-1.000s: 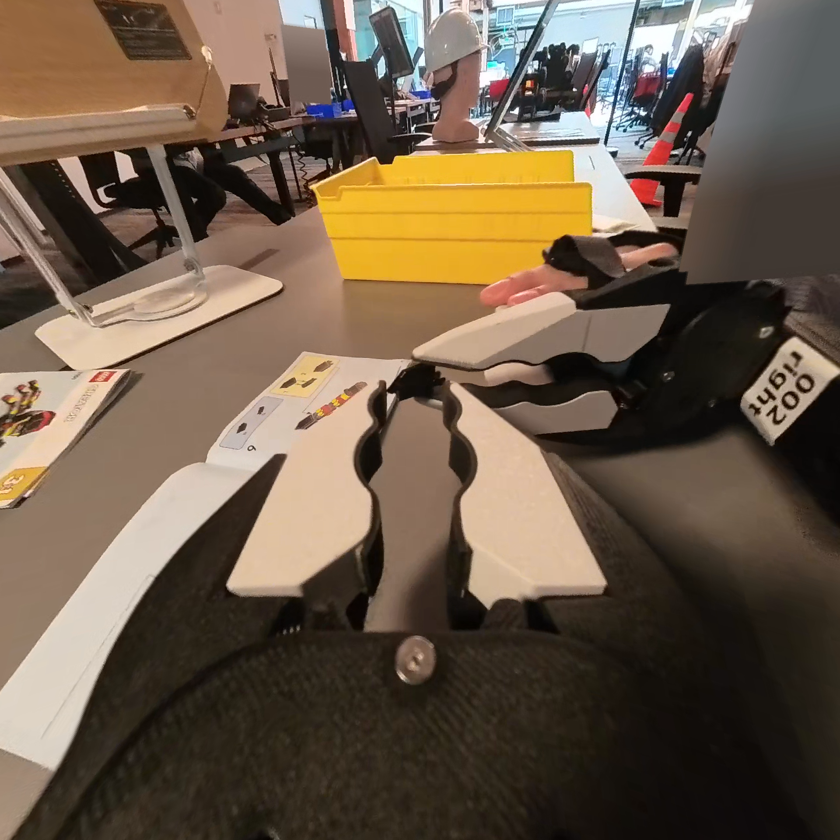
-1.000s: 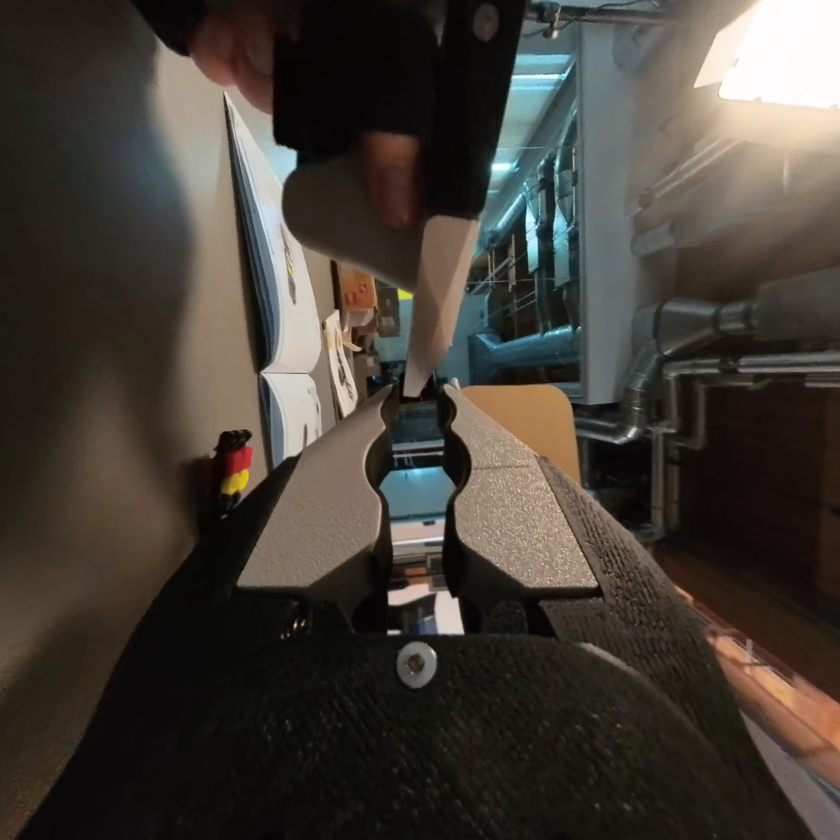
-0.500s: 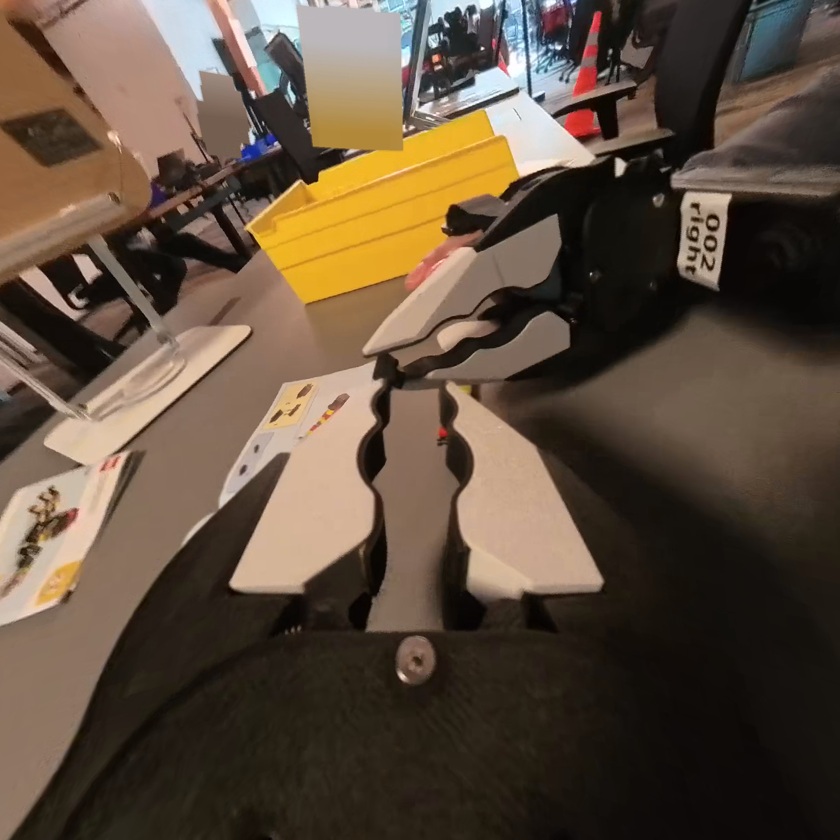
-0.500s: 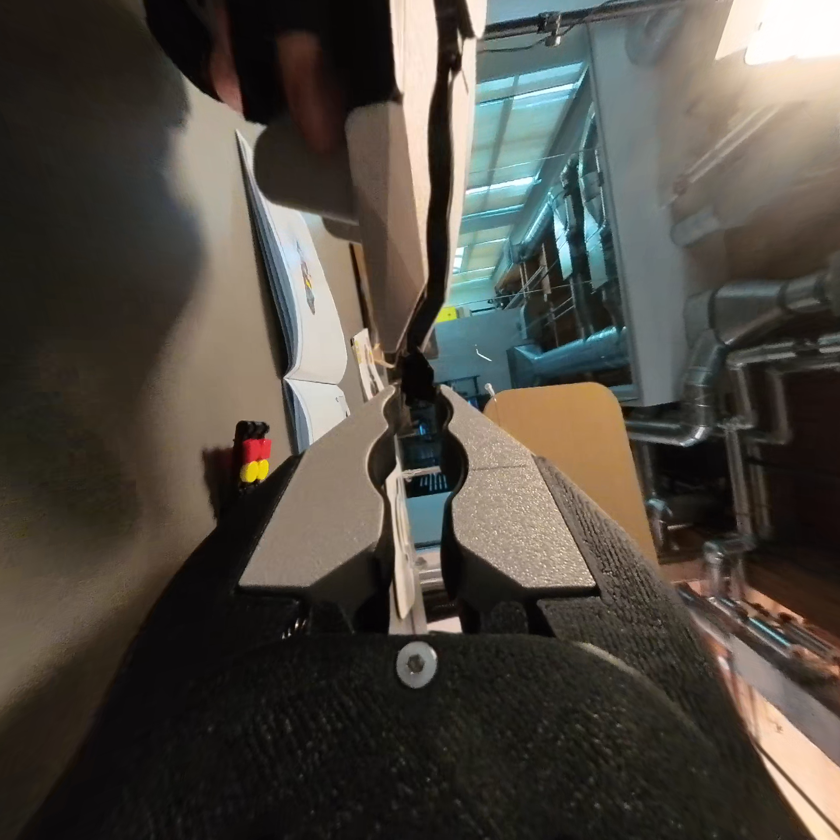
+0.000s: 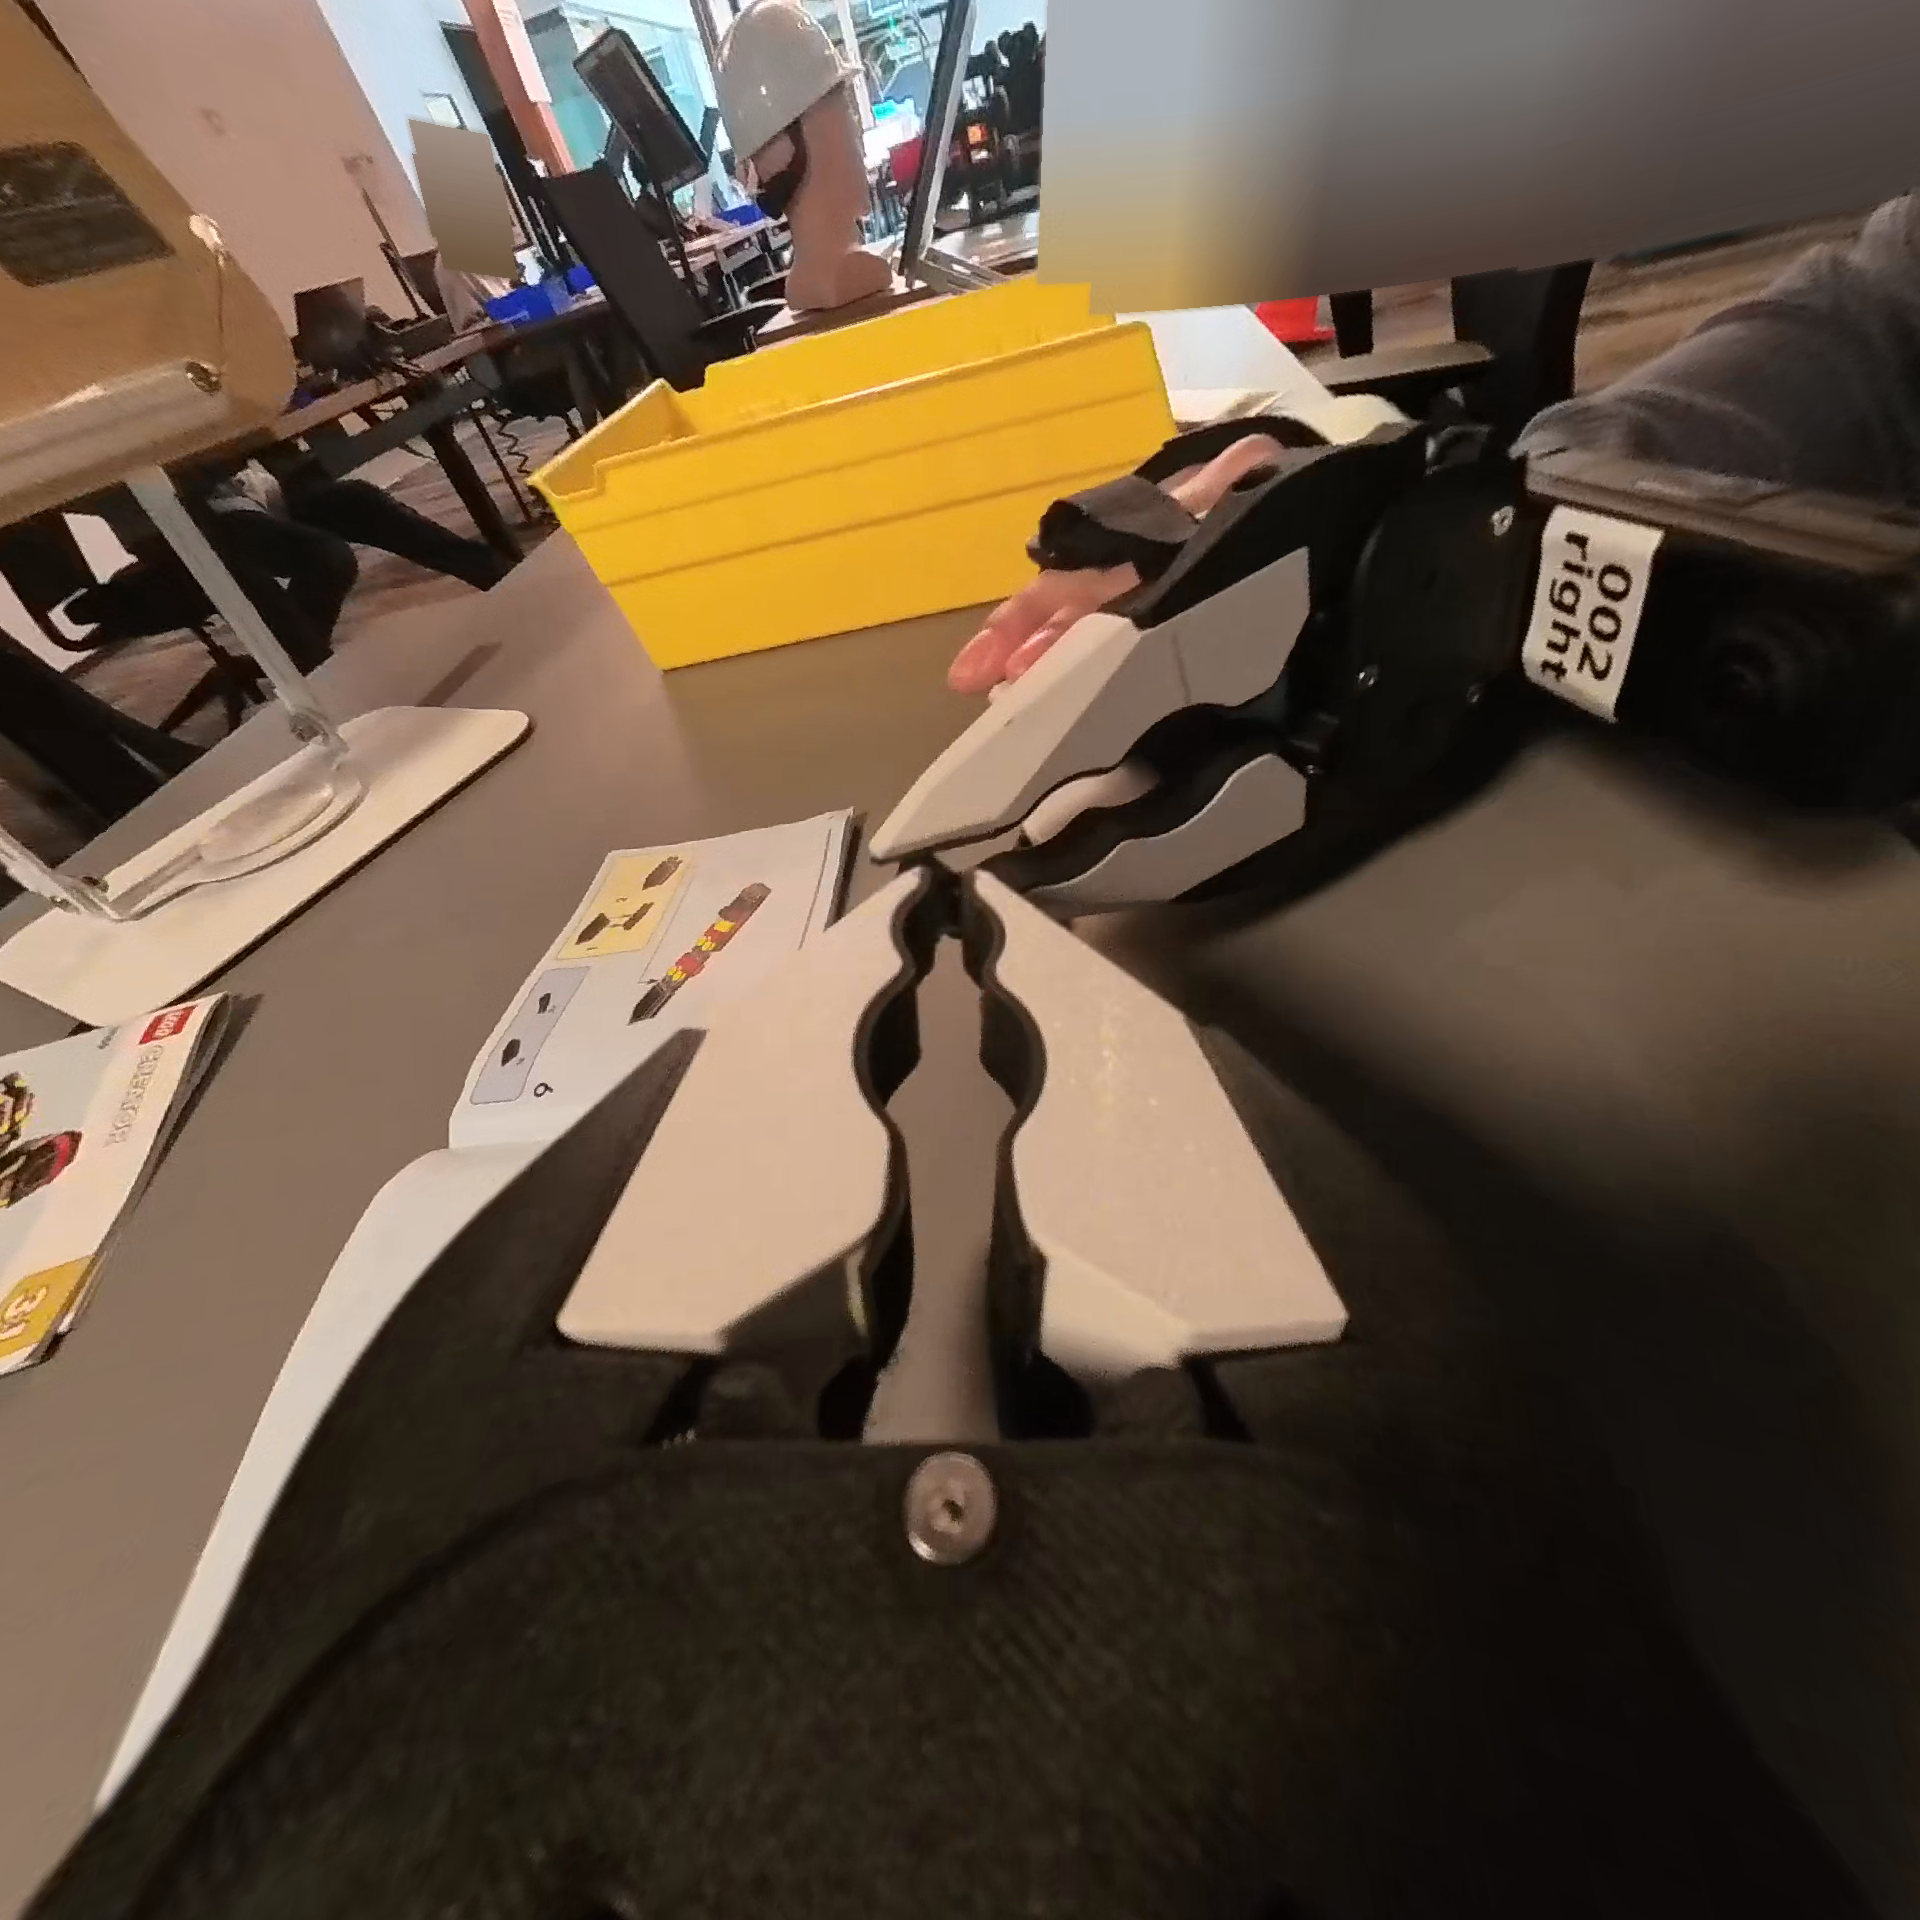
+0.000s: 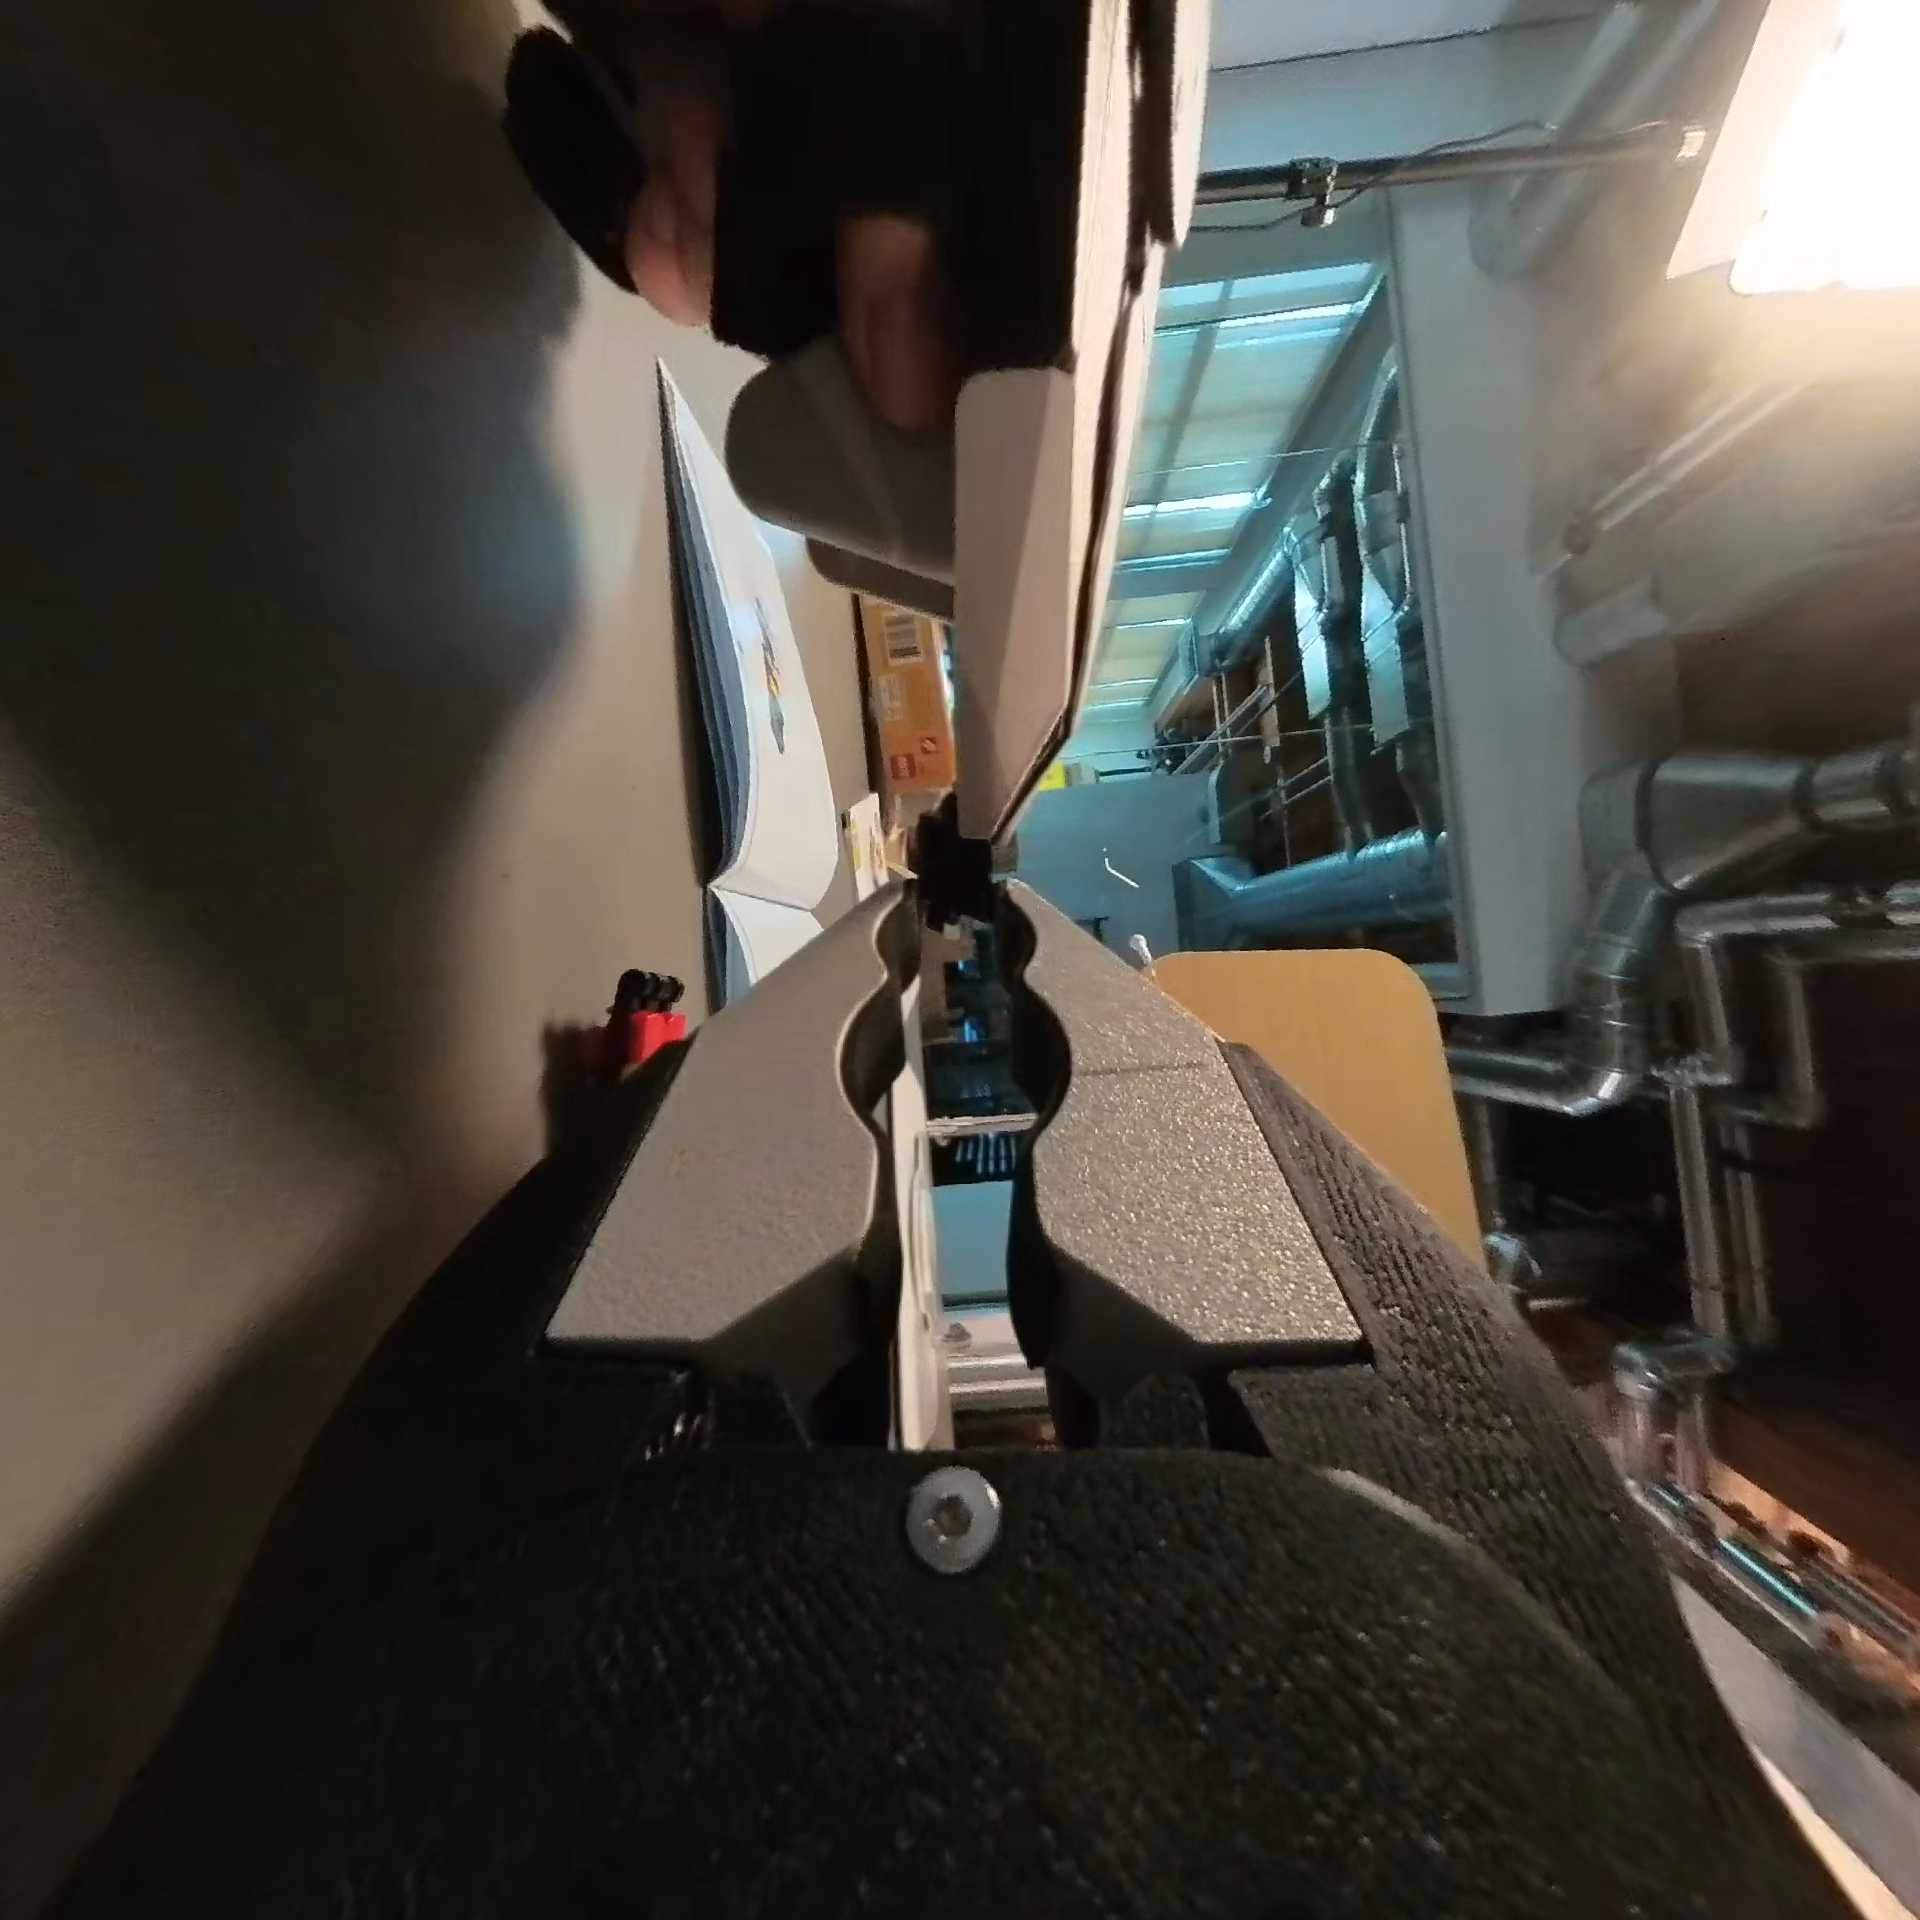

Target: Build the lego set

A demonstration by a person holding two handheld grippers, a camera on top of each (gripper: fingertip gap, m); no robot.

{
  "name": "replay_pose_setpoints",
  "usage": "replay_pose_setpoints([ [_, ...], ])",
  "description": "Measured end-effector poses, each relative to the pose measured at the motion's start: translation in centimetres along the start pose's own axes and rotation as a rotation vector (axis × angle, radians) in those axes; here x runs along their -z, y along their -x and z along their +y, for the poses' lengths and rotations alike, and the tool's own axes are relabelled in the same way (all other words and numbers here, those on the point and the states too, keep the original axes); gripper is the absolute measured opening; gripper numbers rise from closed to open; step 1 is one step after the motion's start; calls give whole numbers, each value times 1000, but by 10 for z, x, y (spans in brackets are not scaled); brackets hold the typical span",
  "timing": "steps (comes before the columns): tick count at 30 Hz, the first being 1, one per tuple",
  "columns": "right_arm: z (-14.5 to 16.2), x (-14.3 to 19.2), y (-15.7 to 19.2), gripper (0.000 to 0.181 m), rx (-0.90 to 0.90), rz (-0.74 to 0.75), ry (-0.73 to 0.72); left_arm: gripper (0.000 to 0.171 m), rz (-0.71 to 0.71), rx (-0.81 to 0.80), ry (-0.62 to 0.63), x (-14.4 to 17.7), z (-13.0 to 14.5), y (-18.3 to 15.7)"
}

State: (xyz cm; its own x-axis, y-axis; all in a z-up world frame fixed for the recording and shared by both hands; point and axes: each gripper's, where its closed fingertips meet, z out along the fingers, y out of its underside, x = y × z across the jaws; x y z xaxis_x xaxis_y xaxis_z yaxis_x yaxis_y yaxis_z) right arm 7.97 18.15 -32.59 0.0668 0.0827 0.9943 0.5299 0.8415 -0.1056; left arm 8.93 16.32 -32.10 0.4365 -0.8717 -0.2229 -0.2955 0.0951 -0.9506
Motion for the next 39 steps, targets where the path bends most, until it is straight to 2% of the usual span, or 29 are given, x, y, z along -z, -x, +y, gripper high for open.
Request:
replay_pose_setpoints([
  [4,0,0,3,11,-60,-35,-13,1,-19,-79,28,0,3,0],
  [10,-1,3,-1,14,-319,-96,-67,0,-60,-88,32,3,2,9],
  [18,1,3,9,13,-279,-142,-56,0,-60,117,25,5,6,24],
  [22,2,3,8,13,-335,-158,-47,0,18,118,7,5,4,13],
  [24,0,3,6,12,-370,-158,-59,18,32,94,9,4,4,9],
  [26,-3,5,3,13,-407,-161,-91,26,45,100,20,2,5,8],
  [29,-13,8,0,12,-522,-198,-176,25,124,140,0,3,2,0],
  [32,-17,12,-8,12,-726,-244,-247,24,225,169,-46,9,-5,-9],
  [35,-15,13,-13,11,-926,-312,-284,15,198,131,-117,13,-12,-6],
  [39,-17,14,-13,12,-959,-336,-298,7,184,167,-106,11,-12,-4],
])
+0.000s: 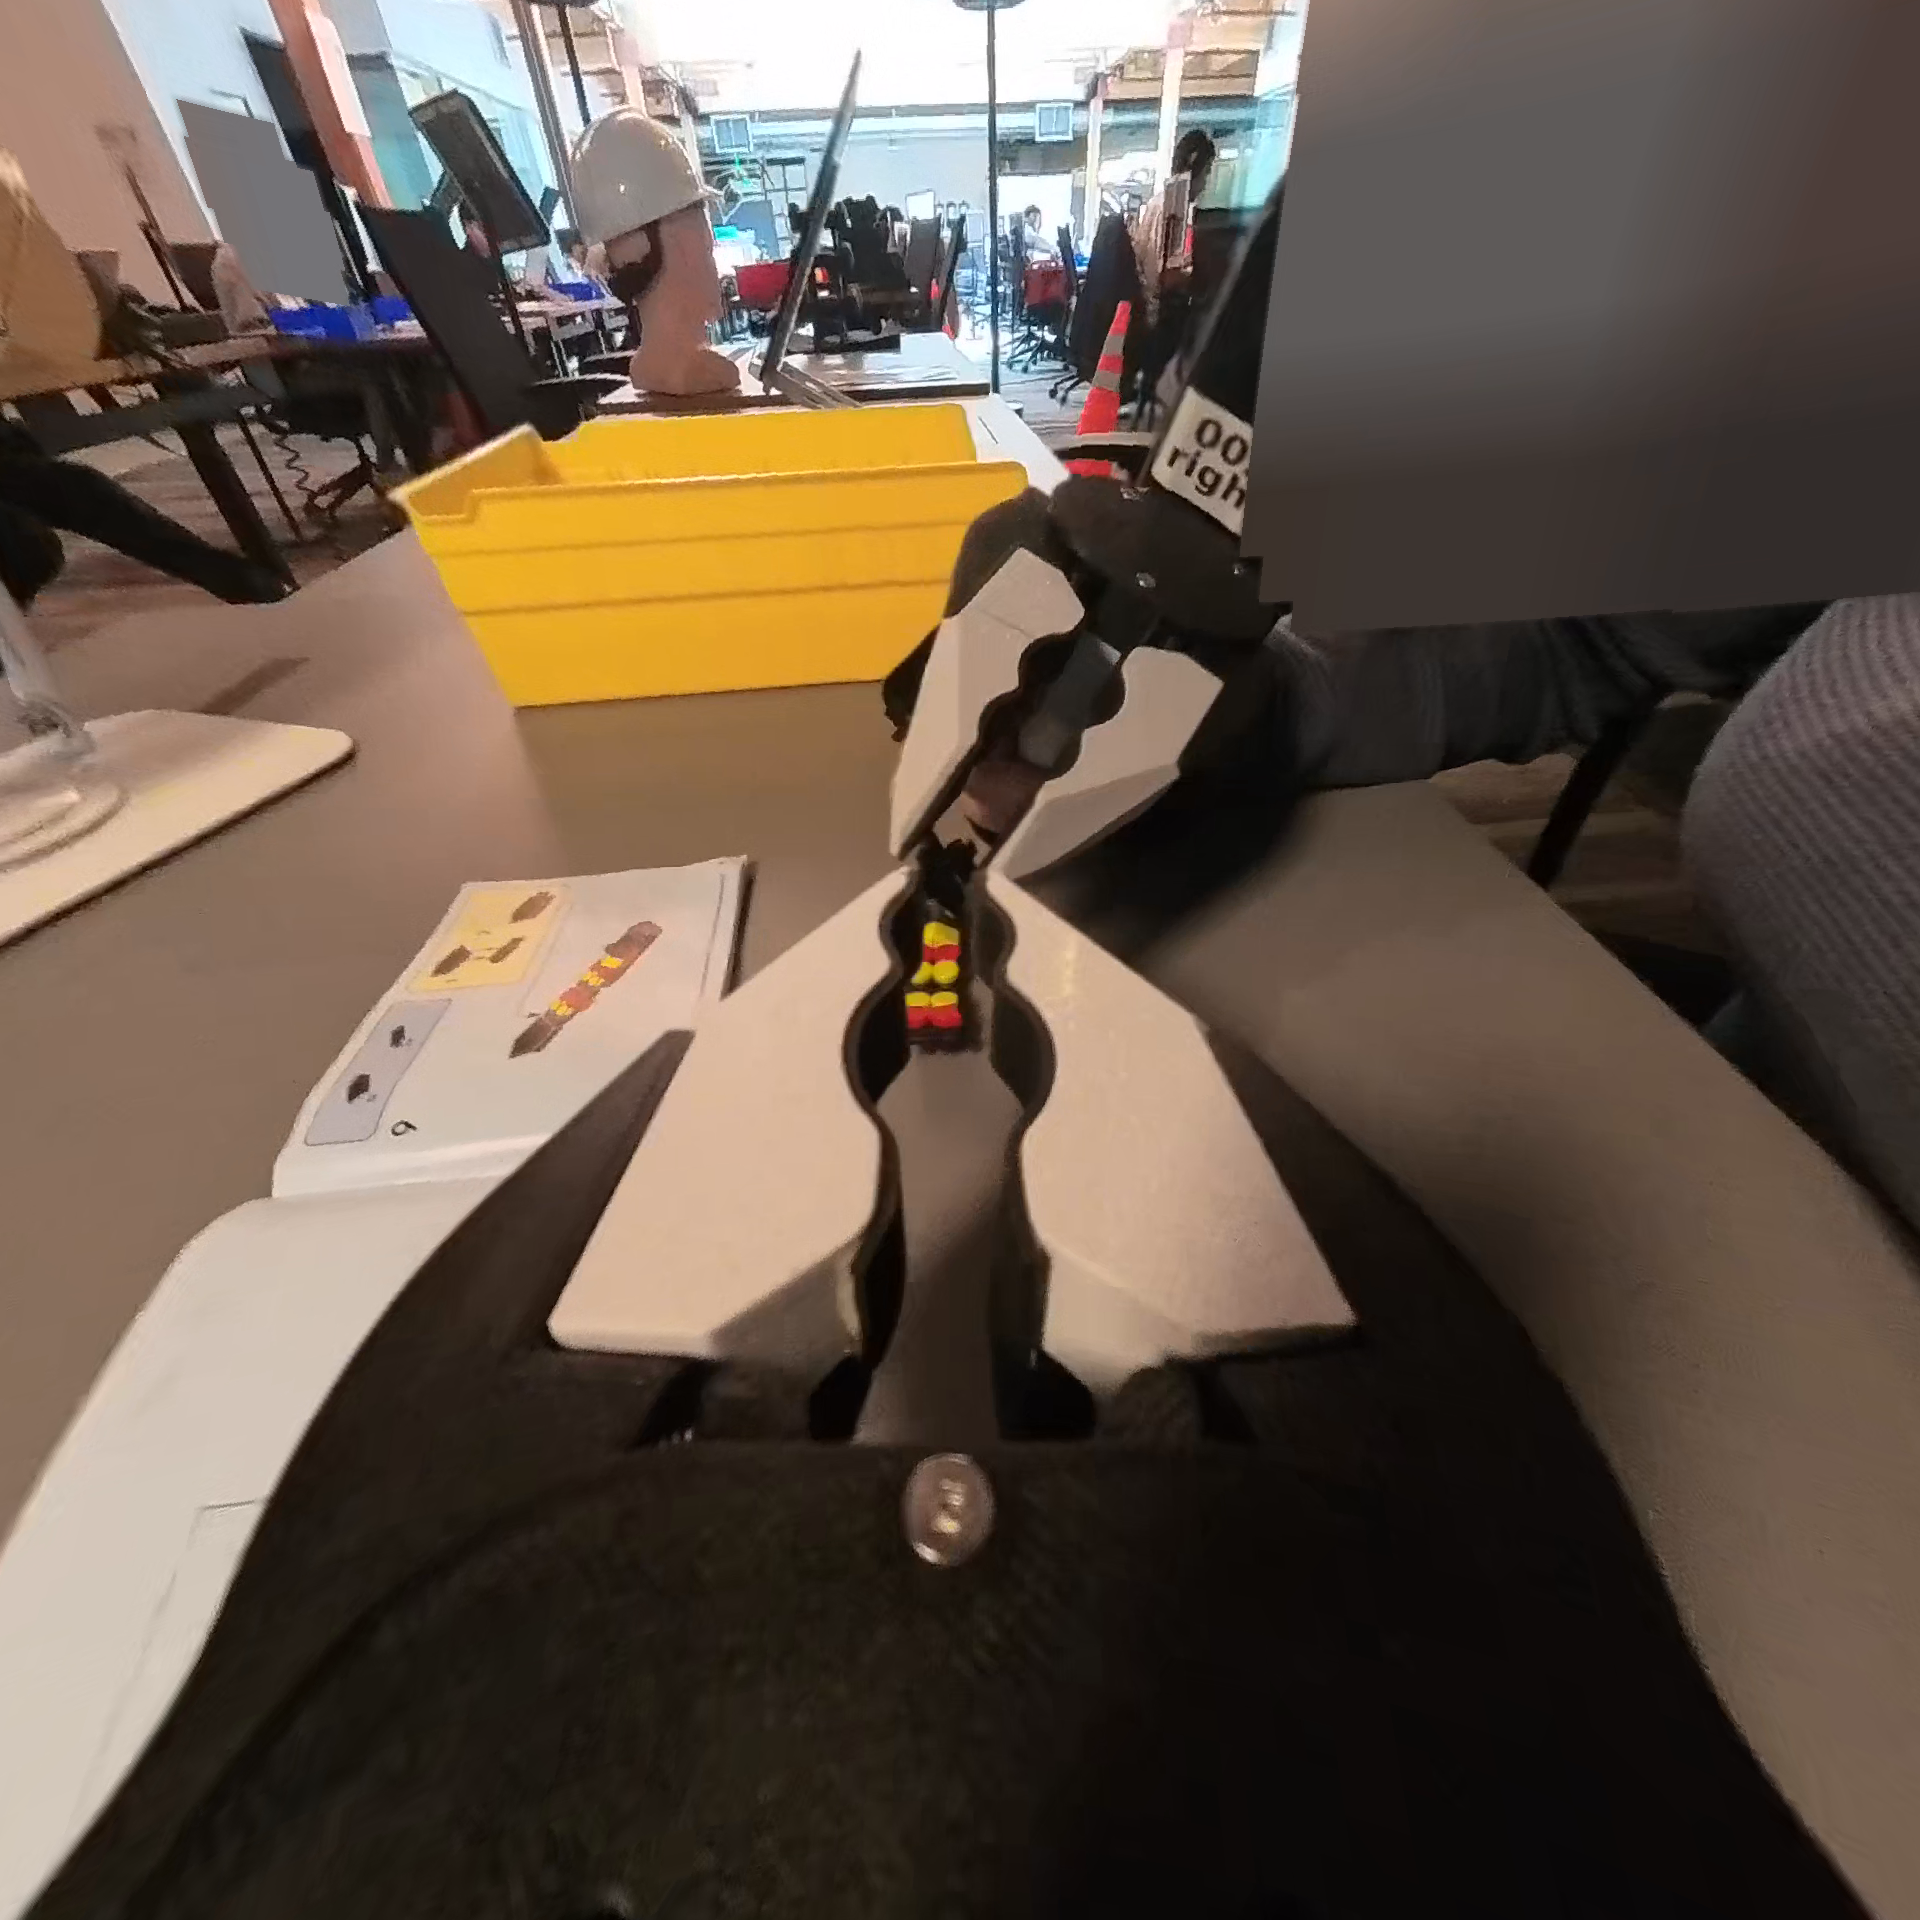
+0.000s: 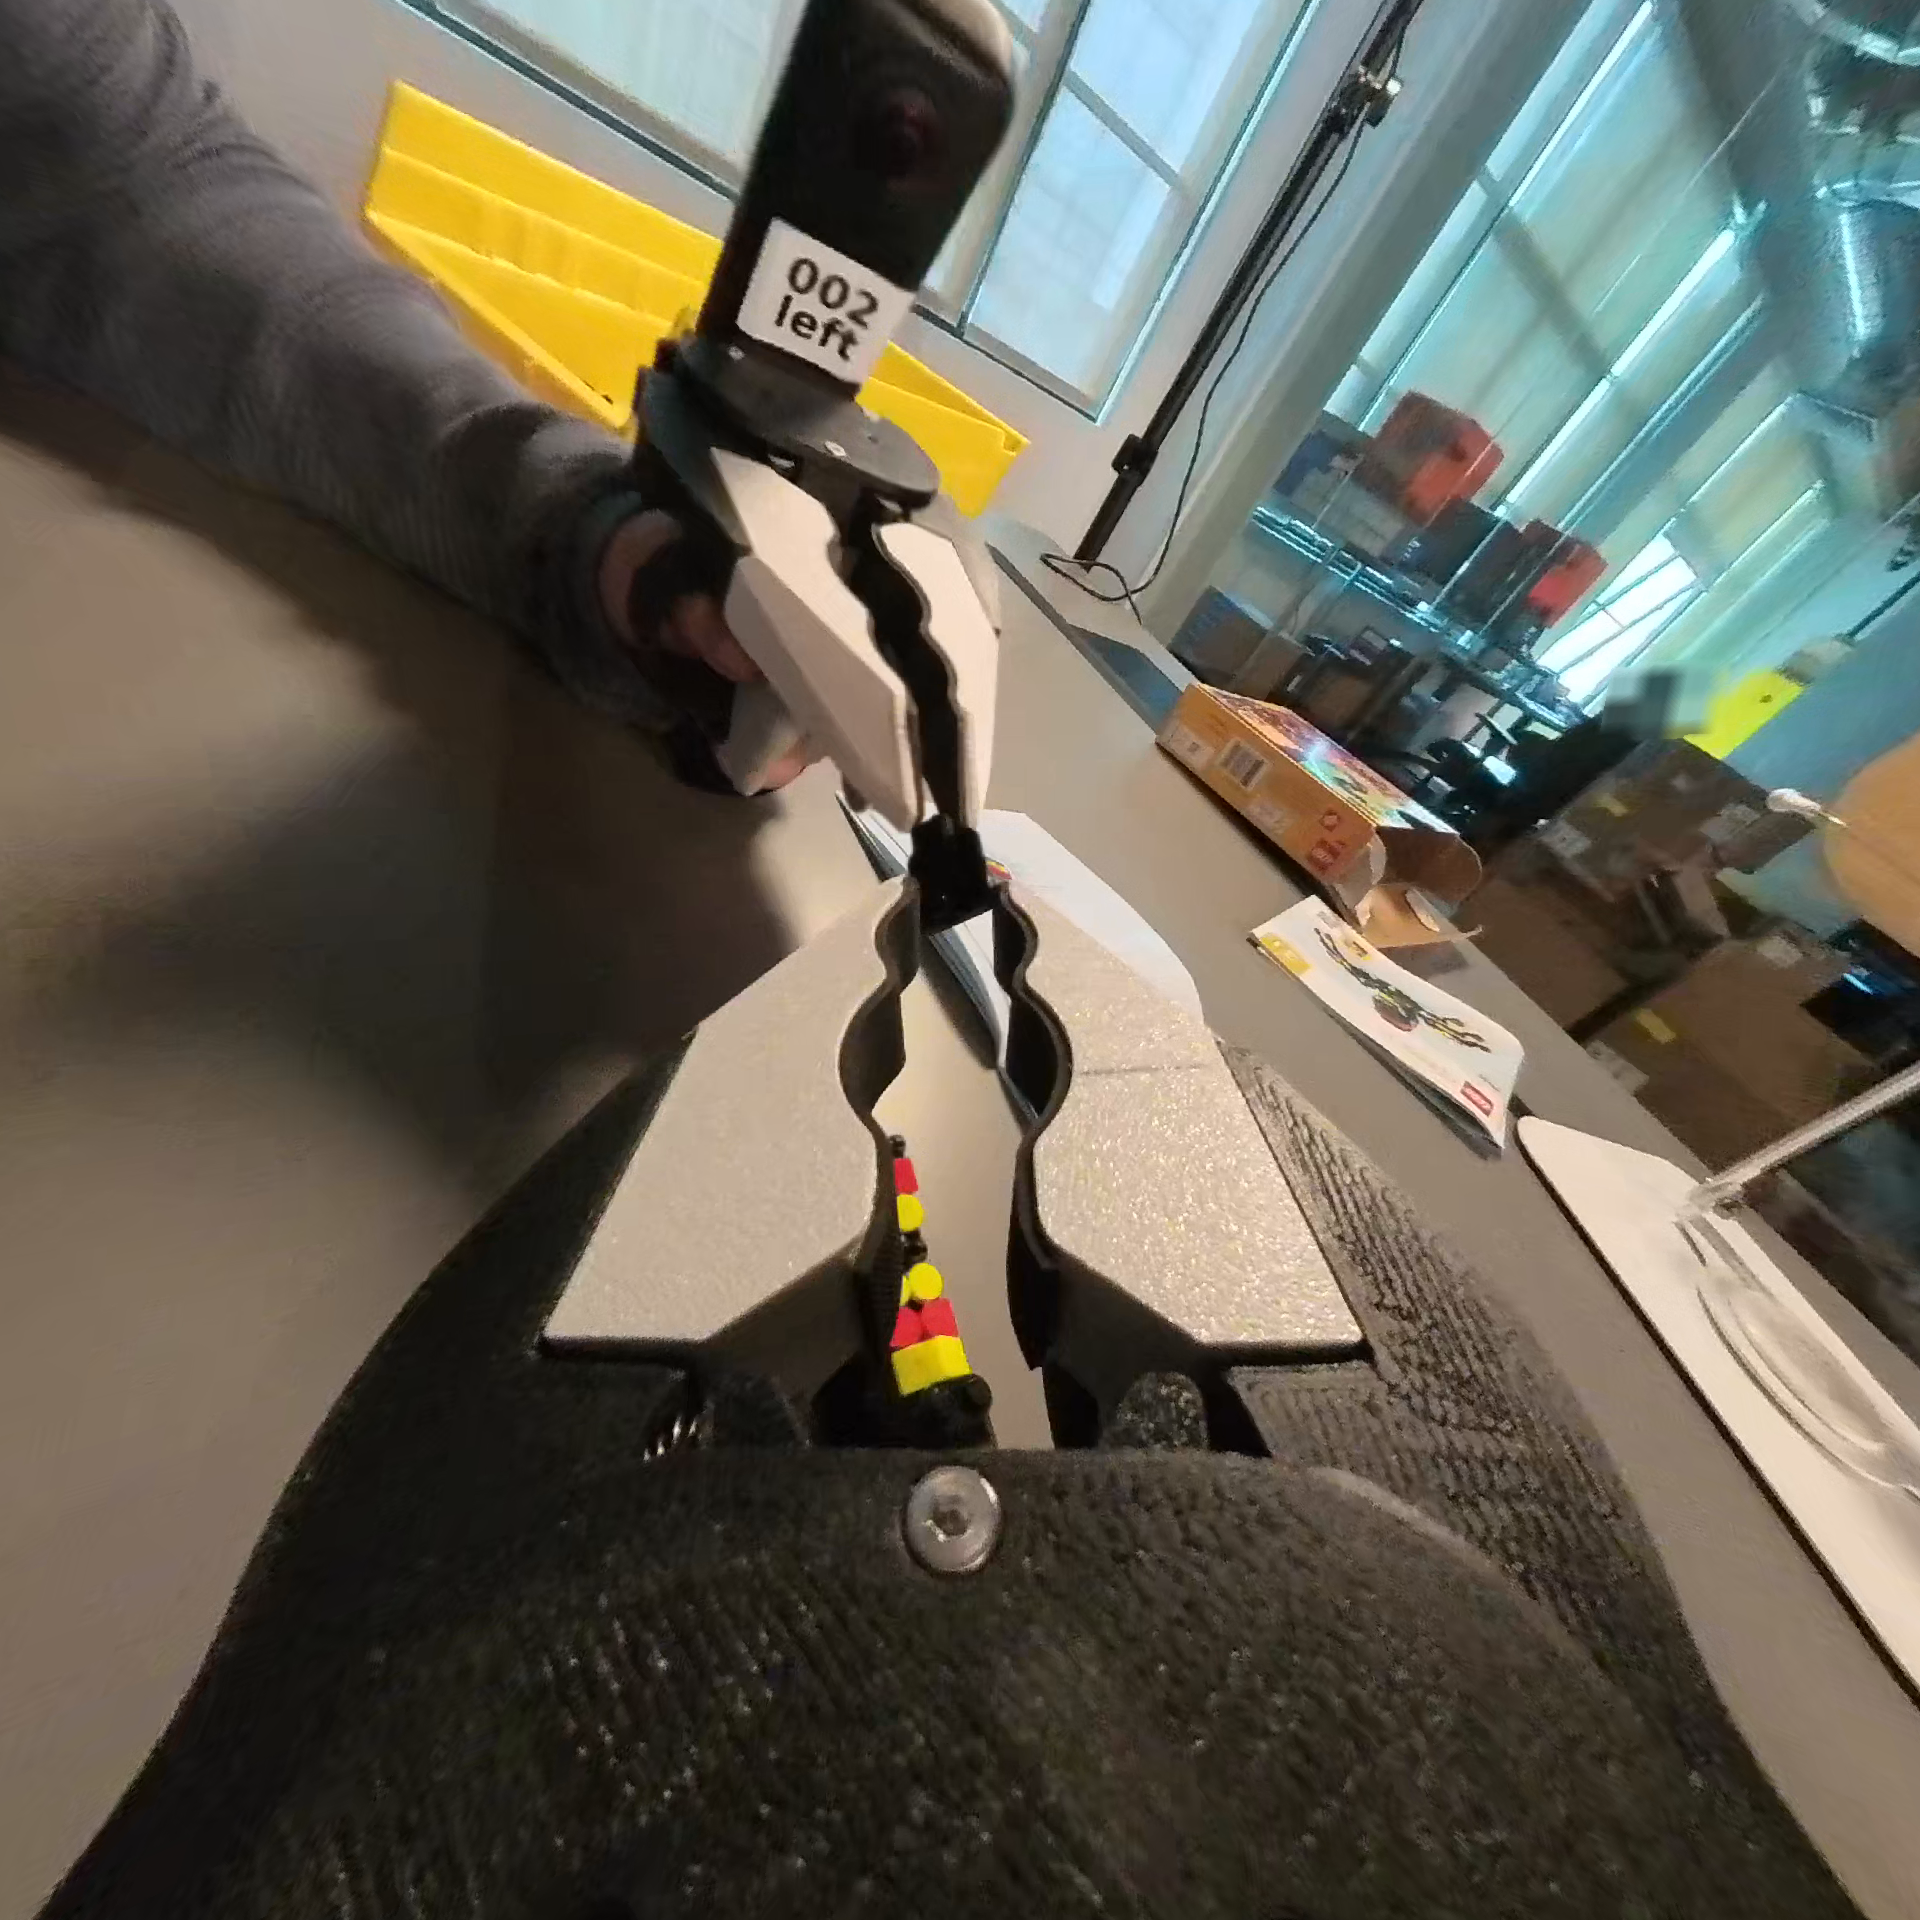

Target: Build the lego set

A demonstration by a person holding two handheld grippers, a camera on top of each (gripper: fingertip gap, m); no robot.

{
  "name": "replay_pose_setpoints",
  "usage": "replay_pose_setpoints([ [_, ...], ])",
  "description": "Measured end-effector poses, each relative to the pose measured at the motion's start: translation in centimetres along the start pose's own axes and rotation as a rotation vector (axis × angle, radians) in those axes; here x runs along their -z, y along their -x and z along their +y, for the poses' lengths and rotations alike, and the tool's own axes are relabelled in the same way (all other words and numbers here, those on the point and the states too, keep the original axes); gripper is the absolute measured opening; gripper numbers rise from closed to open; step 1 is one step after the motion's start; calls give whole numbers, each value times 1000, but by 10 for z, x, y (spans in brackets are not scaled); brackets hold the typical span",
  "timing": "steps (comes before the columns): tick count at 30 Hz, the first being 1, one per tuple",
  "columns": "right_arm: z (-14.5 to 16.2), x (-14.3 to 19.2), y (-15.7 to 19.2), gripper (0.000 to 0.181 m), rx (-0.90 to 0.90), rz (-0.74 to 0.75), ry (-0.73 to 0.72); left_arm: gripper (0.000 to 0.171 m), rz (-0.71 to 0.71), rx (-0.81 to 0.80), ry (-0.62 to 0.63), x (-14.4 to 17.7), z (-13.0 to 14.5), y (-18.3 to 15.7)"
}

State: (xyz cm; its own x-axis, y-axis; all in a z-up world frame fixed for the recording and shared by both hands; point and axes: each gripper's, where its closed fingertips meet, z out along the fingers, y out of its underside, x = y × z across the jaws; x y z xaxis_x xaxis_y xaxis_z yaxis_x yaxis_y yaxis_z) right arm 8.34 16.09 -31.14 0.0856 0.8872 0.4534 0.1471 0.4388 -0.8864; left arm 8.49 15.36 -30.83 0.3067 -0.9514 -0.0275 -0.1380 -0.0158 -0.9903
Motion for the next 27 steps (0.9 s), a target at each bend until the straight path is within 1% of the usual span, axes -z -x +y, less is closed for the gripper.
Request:
replay_pose_setpoints([
  [2,1,0,1,12,43,8,7,6,35,107,-19,0,-3,0],
  [4,3,-1,2,12,132,22,25,7,73,230,-27,0,-3,1],
  [7,6,-3,11,11,265,11,51,13,110,339,16,-3,4,2],
  [8,7,-4,15,12,287,0,58,13,127,355,44,-5,7,-1],
  [11,14,-5,18,12,317,-16,95,2,137,377,138,-9,20,-4],
  [15,20,-8,16,13,231,-22,129,1,91,352,172,-10,25,0],
  [16,21,-7,15,16,246,-10,136,1,69,344,180,-10,26,2],
  [18,23,-6,12,15,323,14,156,1,28,347,195,-10,29,7],
  [22,25,-5,10,5,503,58,192,2,-14,413,215,-9,35,16],
  [24,32,-6,12,3,552,52,233,2,-7,432,215,-8,35,16],
  [27,32,-8,15,5,580,45,230,2,-3,438,231,-9,37,15],
])
